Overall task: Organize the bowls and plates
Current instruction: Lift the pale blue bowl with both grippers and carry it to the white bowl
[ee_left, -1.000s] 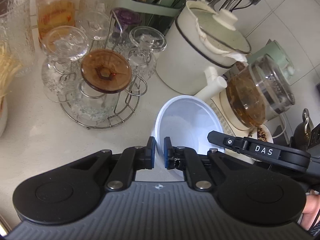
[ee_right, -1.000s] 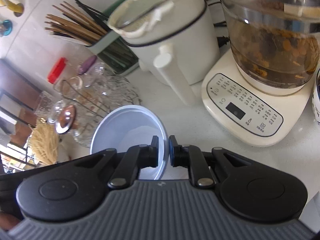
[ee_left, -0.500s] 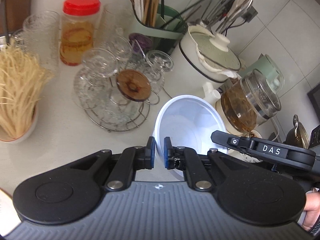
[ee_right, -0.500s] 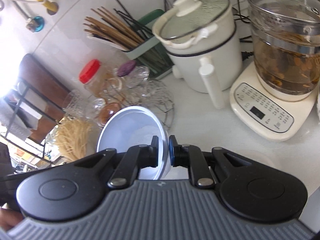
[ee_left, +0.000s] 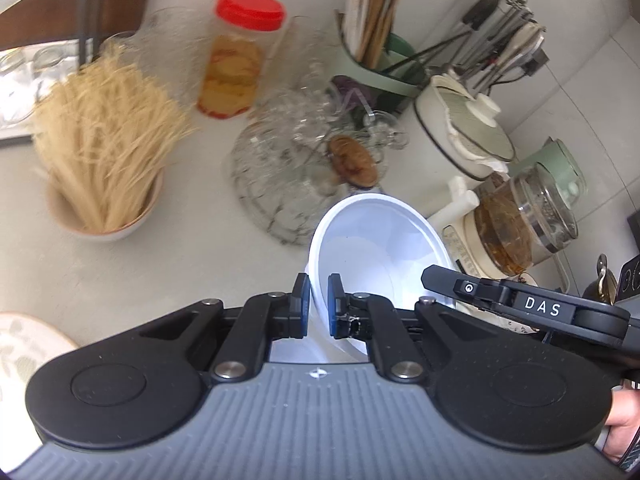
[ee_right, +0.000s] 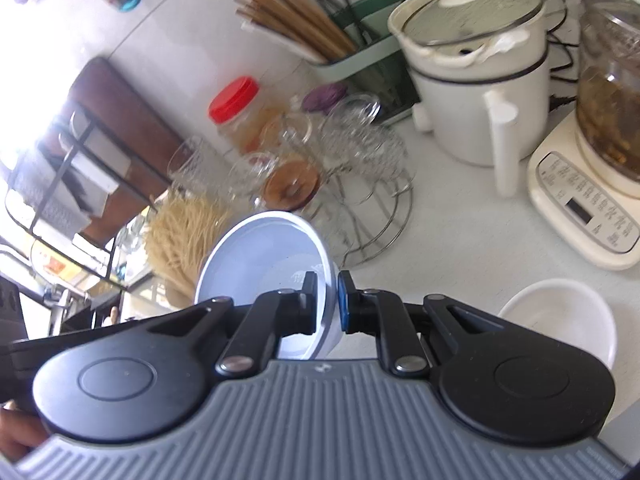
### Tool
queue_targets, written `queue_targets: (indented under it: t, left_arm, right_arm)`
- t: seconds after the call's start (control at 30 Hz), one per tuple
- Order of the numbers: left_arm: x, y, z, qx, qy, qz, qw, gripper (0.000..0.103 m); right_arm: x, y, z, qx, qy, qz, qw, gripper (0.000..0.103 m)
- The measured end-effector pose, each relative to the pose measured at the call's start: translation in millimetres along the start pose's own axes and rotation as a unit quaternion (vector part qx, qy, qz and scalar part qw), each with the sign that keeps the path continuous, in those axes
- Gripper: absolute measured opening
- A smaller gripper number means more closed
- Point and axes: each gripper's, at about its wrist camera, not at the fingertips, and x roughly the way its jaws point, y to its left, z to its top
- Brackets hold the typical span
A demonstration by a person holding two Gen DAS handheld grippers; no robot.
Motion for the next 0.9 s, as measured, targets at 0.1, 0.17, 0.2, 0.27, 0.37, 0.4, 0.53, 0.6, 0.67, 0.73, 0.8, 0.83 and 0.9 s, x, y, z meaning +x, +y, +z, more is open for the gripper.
queue_targets:
  t: [0.1, 0.17, 0.2, 0.27, 0.37, 0.4, 0.53, 0.6, 0.67, 0.73, 0.8, 0.83, 0.9]
  left_arm:
    - [-5.1, 10.5, -5.9, -0.010, 0.001, 0.005, 0.9999, 0.010]
    - [-8.3, 16.5, -9.8, -0.015, 0.001, 0.007, 0.9999, 0.010]
    - [-9.0, 19.1, -11.7, -0.019, 0.002, 0.008, 0.9998, 0.010]
    - [-10.7, 23.9, -15.3, -0.025, 0.003, 0.011, 0.9996, 0.010]
    - [-9.9, 33.2, -21.4, -0.039, 0.009, 0.015, 0.9991, 0.010]
    - [-9.0, 36.4, -23.3, -0.043, 0.012, 0.016, 0.9989, 0.010]
    - [-6.0, 46.7, -32.9, -0.055, 0.024, 0.021, 0.9980, 0.010]
    - [-4.6, 49.9, -37.2, -0.059, 0.030, 0.023, 0.9975, 0.010]
    - [-3.4, 52.1, -41.5, -0.060, 0.036, 0.023, 0.9973, 0.010]
    - [-2.2, 53.2, -45.4, -0.060, 0.039, 0.024, 0.9971, 0.010]
    - [0.4, 54.7, -48.5, -0.061, 0.045, 0.025, 0.9968, 0.010]
    - [1.4, 56.2, -49.8, -0.063, 0.047, 0.024, 0.9966, 0.010]
    - [3.8, 59.1, -51.4, -0.066, 0.053, 0.024, 0.9961, 0.010]
  right_arm:
    - [5.7, 7.5, -4.9, -0.008, 0.013, 0.005, 1.000, 0.013]
    - [8.8, 12.3, -8.7, -0.012, 0.020, 0.006, 1.000, 0.013]
    - [10.2, 14.8, -10.2, -0.016, 0.023, 0.006, 1.000, 0.013]
    - [13.1, 19.9, -13.8, -0.023, 0.029, 0.004, 0.999, 0.013]
    - [17.9, 25.7, -19.7, -0.031, 0.042, 0.003, 0.999, 0.013]
    - [19.9, 27.2, -21.4, -0.034, 0.046, 0.003, 0.998, 0.013]
    - [27.8, 29.2, -30.0, -0.041, 0.065, 0.001, 0.997, 0.013]
    - [31.2, 28.5, -34.3, -0.040, 0.074, 0.000, 0.996, 0.013]
    - [33.8, 27.8, -38.7, -0.043, 0.080, -0.001, 0.996, 0.013]
    - [35.2, 28.4, -42.5, -0.052, 0.084, -0.008, 0.995, 0.013]
    - [37.2, 28.8, -46.2, -0.057, 0.090, -0.015, 0.994, 0.013]
    - [38.5, 28.6, -47.8, -0.057, 0.094, -0.017, 0.994, 0.013]
    - [41.5, 27.7, -50.7, -0.057, 0.102, -0.020, 0.993, 0.013]
